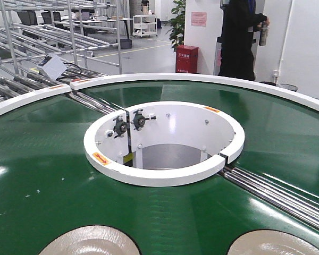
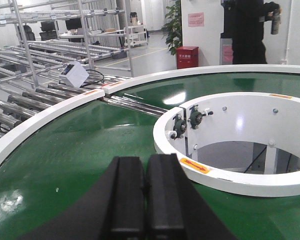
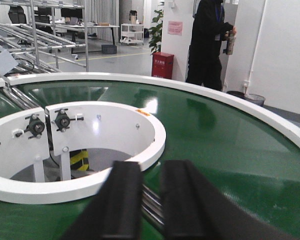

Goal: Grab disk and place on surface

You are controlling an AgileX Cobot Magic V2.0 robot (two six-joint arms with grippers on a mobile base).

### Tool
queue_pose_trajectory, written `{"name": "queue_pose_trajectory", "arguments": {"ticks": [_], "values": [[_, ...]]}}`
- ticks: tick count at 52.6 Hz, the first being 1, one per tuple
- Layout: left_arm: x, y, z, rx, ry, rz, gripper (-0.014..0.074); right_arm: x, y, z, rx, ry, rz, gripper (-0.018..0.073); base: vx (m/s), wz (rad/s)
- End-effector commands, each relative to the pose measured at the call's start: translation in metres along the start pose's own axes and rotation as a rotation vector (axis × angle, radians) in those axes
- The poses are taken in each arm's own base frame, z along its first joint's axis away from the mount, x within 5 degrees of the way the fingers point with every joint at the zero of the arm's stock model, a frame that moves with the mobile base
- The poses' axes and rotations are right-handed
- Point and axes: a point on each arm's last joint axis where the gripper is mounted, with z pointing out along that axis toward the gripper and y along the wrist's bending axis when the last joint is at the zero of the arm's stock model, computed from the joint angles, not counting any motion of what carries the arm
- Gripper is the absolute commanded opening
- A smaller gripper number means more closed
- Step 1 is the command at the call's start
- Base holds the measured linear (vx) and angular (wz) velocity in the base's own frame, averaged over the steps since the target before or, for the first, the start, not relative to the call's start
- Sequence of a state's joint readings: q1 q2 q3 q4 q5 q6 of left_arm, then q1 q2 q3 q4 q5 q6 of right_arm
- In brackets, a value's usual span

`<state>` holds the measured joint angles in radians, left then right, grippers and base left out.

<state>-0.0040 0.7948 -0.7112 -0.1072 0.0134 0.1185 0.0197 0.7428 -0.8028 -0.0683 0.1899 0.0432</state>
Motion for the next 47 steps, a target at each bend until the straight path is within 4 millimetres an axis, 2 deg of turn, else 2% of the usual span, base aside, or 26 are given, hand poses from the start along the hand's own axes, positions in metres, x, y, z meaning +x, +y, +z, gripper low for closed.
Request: {"name": "queue_pose_trajectory", "arguments": {"ticks": [1,5,10,14,18,27,34,39,47], "values": [[-0.019,0.0,-0.002,-0.001,-0.111,-0.008,0.0358,-0.017,-0.001,-0.003,0.004,-0.093,-0.011,0.0436,0.0,0.0],[-0.017,-0.001,-0.002,0.004,-0.084,-0.008,0.0491,-0.017,-0.001,-0.003,0.003,-0.091,-0.011,0.0578,0.0,0.0],[-0.014,-0.006,-0.002,0.037,-0.052,-0.003,0.0605,-0.017,0.003,-0.003,-0.023,-0.093,-0.016,0.073,0.0,0.0],[-0.014,-0.012,-0.003,0.07,-0.054,0.006,0.0664,-0.017,0.01,-0.004,-0.07,-0.095,-0.022,0.0728,0.0,0.0],[-0.014,-0.017,-0.003,0.099,-0.054,0.003,0.0682,-0.017,0.017,-0.005,-0.116,-0.095,-0.022,0.0722,0.0,0.0],[-0.011,-0.023,-0.004,0.138,-0.015,-0.026,0.0648,-0.016,0.024,-0.005,-0.16,-0.082,0.01,0.0671,0.0,0.0],[-0.001,-0.027,-0.002,0.171,0.142,-0.018,0.0597,-0.011,0.024,-0.006,-0.168,0.022,0.119,0.0596,0.0,0.0],[0.006,-0.036,0.006,0.222,0.298,-0.031,0.0561,-0.006,0.028,0.005,-0.173,0.183,0.146,0.0533,0.0,0.0],[0.013,-0.066,0.037,0.426,0.527,-0.04,0.0546,-0.004,0.042,0.041,-0.24,0.39,0.214,0.0454,0.0,0.0]]}}
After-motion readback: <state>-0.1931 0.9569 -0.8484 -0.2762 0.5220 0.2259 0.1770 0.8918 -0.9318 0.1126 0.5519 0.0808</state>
